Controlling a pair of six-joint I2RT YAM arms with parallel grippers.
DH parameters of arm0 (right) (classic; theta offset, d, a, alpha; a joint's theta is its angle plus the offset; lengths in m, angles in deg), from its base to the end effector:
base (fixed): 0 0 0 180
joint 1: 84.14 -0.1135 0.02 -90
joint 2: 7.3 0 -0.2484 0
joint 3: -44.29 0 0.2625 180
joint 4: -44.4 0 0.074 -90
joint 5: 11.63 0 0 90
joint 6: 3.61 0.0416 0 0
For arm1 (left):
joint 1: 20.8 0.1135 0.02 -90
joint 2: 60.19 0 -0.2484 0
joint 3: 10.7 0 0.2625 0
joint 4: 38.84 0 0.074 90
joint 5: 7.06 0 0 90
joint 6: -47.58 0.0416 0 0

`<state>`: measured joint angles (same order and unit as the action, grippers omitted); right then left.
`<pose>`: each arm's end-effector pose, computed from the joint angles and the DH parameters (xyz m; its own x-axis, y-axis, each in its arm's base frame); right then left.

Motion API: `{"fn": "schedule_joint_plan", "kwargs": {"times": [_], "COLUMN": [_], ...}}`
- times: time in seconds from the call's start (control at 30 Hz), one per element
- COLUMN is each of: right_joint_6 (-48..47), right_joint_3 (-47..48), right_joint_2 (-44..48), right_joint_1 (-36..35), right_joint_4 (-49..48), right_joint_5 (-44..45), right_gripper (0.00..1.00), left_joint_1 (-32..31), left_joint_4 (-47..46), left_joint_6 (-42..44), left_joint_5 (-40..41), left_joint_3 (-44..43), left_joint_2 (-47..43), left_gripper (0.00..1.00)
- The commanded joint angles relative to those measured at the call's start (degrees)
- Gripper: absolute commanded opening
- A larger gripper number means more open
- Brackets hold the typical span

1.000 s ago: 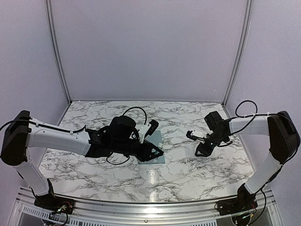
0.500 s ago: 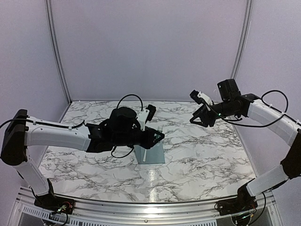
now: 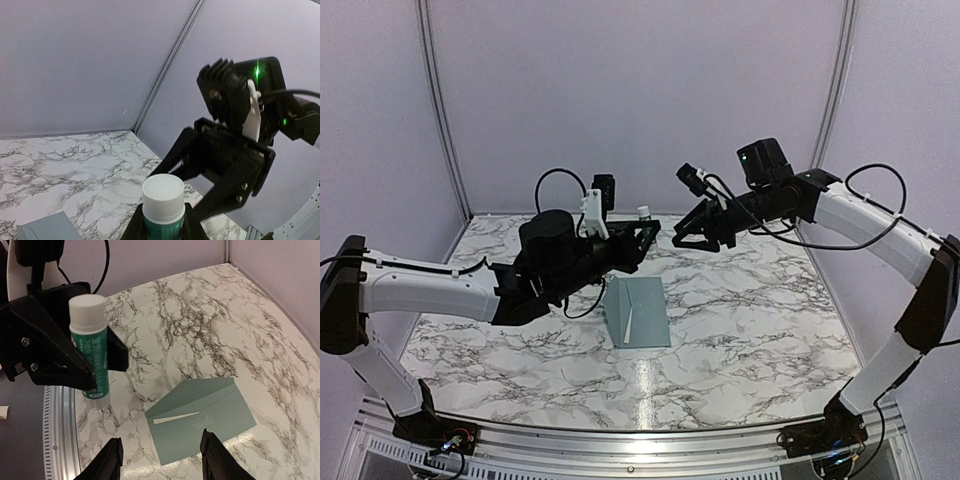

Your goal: Place the letter into the envelope and seal it

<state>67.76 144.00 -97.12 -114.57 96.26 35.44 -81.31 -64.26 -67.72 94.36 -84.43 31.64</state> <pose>0.2922 0.2045 0.3371 -0.2885 -0.4407 -0.8500 -0.9494 0.2470 0.1941 0.1998 -0.3365 0.2948 -0.2666 -0.3795 -0.8859 0.7108 0.5434 -0.4467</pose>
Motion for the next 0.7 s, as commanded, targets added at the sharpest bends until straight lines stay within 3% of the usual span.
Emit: {"fn": "schedule_joint_plan", "kwargs": {"times": [0.0, 0.67], "right_joint_6": [2.2, 3.3], "right_joint_3": [4.4, 4.3], "right_joint_2": [-1.2, -1.9], "right_joint_1": [-3.7, -6.8], "right_joint_4": [1.9, 0.4], "right_joint_5": [-3.5, -14.4], "right_gripper": [0.49, 0.48], "left_joint_1": [0.4, 0.4], "left_joint_4": [-10.9, -15.6], "left_joint_6": [1.6, 0.9], "left_joint_5": [2.0, -4.6], "left_joint_3": [1.5, 0.9], "left_joint_2": [-2.0, 1.4], "left_gripper": [0.03, 0.05]}}
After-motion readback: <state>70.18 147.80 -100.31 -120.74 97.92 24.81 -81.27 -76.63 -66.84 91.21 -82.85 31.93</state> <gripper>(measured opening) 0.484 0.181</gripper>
